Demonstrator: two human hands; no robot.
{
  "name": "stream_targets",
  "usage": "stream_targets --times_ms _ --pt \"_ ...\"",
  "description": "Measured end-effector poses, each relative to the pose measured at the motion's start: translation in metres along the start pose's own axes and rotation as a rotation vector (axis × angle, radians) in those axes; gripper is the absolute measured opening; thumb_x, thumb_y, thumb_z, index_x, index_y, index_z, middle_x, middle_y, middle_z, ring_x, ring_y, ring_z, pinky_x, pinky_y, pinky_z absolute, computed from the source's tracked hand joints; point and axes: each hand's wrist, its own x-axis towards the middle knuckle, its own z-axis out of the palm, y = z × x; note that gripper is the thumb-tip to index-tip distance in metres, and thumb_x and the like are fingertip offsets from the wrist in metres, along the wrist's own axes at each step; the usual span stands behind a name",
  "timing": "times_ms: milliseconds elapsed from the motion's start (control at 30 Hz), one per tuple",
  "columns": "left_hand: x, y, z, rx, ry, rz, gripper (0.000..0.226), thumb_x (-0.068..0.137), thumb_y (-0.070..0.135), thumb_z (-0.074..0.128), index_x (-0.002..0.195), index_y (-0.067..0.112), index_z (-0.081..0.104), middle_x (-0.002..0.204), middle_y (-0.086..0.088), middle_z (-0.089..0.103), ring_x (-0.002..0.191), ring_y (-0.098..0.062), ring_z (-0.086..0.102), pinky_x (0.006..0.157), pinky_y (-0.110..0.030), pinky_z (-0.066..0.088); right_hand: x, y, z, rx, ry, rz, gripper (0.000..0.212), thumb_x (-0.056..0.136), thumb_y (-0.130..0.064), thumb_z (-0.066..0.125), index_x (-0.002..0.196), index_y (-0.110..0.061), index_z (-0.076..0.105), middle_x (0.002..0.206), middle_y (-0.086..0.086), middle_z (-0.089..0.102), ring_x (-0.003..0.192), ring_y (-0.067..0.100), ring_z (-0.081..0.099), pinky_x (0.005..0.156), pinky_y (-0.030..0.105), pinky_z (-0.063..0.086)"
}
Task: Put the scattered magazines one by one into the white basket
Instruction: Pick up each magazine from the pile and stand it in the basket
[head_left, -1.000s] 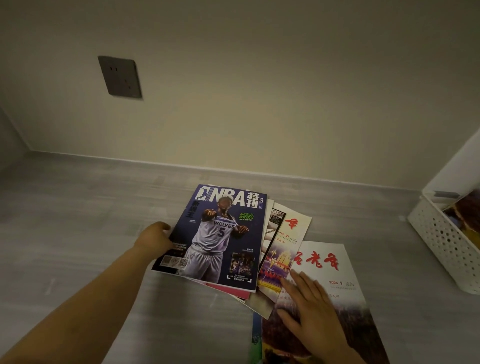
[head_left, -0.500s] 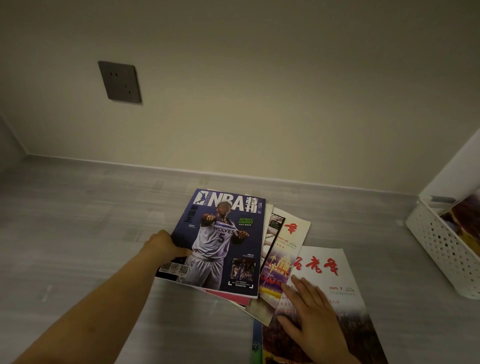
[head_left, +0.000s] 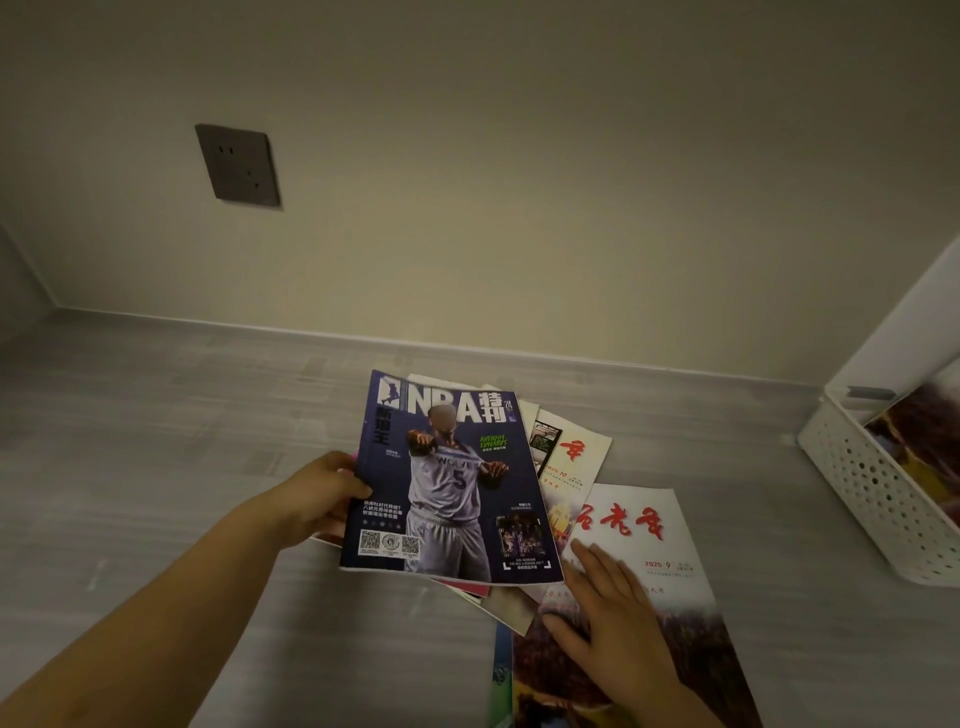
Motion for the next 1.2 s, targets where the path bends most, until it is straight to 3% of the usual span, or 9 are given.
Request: stream_targets --times_ms 233,300,367,467,533,667,833,1000,1200 --pt "-0.019 0.015 0.01 -0.001 0.004 0.142 0.026 0.085 -0.01 0.041 0.096 0.014 0.043 0.089 -0.012 0.057 0.071 -0.028 0.057 0.059 -0.038 0.049 -0.001 -0.005 -0.007 0.14 -0.02 0.034 0.052 0.091 -0.044 0.034 0.139 -0.034 0.017 0.155 -0.007 0.007 0.141 0.011 0.001 0.11 0.026 -0.008" --pt "-0.025 0.021 0.012 -0.058 -0.02 0.209 0.032 0.085 -0.011 0.042 0.087 0.02 0.046 0.086 -0.009 0.061 0.071 -0.028 0.06 0.06 -0.039 0.049 0.0 -0.009 -0.017 0.438 0.059 0.167 0.043 0.094 -0.022 0.036 0.136 -0.026 0.029 0.15 0.001 0.028 0.135 0.016 0.026 0.111 0.027 0.015" --pt "-0.029 0.026 0.017 -0.118 -0.051 0.276 0.036 0.084 -0.012 0.042 0.085 0.024 0.047 0.083 -0.006 0.066 0.069 -0.026 0.063 0.058 -0.037 0.051 0.007 -0.01 -0.033 0.894 0.128 0.388 0.036 0.095 -0.016 0.033 0.13 -0.021 0.038 0.138 0.01 0.046 0.114 0.019 0.046 0.094 0.029 0.041" --pt "-0.033 0.037 0.03 -0.172 -0.122 0.361 0.039 0.084 -0.013 0.042 0.087 0.026 0.049 0.071 0.002 0.075 0.063 -0.019 0.069 0.057 -0.036 0.054 0.013 0.0 -0.058 1.314 0.154 0.506 0.037 0.095 -0.03 0.035 0.13 -0.02 0.037 0.128 0.01 0.051 0.109 0.027 0.053 0.084 0.035 0.051" --pt "-0.033 0.047 0.044 -0.201 -0.178 0.408 0.041 0.084 -0.014 0.041 0.09 0.027 0.049 0.069 0.006 0.076 0.059 -0.014 0.07 0.052 -0.031 0.056 0.011 0.011 -0.074 1.434 0.198 0.421 0.026 0.094 -0.026 0.04 0.116 -0.018 0.051 0.109 0.007 0.061 0.095 0.021 0.062 0.061 0.025 0.056" --pt "-0.031 0.072 0.08 -0.167 -0.24 0.515 0.043 0.084 -0.012 0.043 0.094 0.029 0.049 0.075 0.011 0.076 0.064 -0.008 0.07 0.051 -0.026 0.055 -0.003 0.041 -0.104 1.447 0.364 0.333 0.019 0.089 -0.011 0.048 0.087 -0.019 0.066 0.063 -0.006 0.072 0.056 0.007 0.066 0.045 0.019 0.05" --pt "-0.025 0.109 0.141 -0.095 -0.321 0.585 0.047 0.079 -0.022 0.04 0.089 0.023 0.049 0.068 0.012 0.075 0.062 -0.002 0.068 0.053 -0.017 0.053 -0.028 0.093 -0.137 1.355 0.47 0.298 0.023 0.082 0.005 0.052 0.087 -0.013 0.067 0.06 -0.008 0.071 0.059 0.007 0.066 0.05 0.016 0.051" --pt "-0.018 0.155 0.231 -0.09 -0.297 0.679 0.043 0.077 -0.025 0.039 0.084 0.016 0.049 0.061 0.011 0.073 0.059 0.004 0.065 0.054 -0.012 0.053 -0.047 0.149 -0.159 1.258 0.682 0.397 0.035 0.082 0.008 0.052 0.077 -0.025 0.062 0.056 -0.019 0.068 0.056 -0.004 0.063 0.054 0.018 0.051" --pt "-0.006 0.225 0.349 -0.186 -0.215 0.752 0.037 0.082 -0.015 0.043 0.113 0.002 0.054 0.101 -0.003 0.059 0.086 -0.019 0.057 0.067 -0.021 0.046 -0.061 0.221 -0.188 1.108 0.946 0.429 0.024 0.083 0.004 0.055 0.089 -0.018 0.062 0.073 -0.008 0.06 0.066 0.007 0.057 0.05 0.008 0.046"
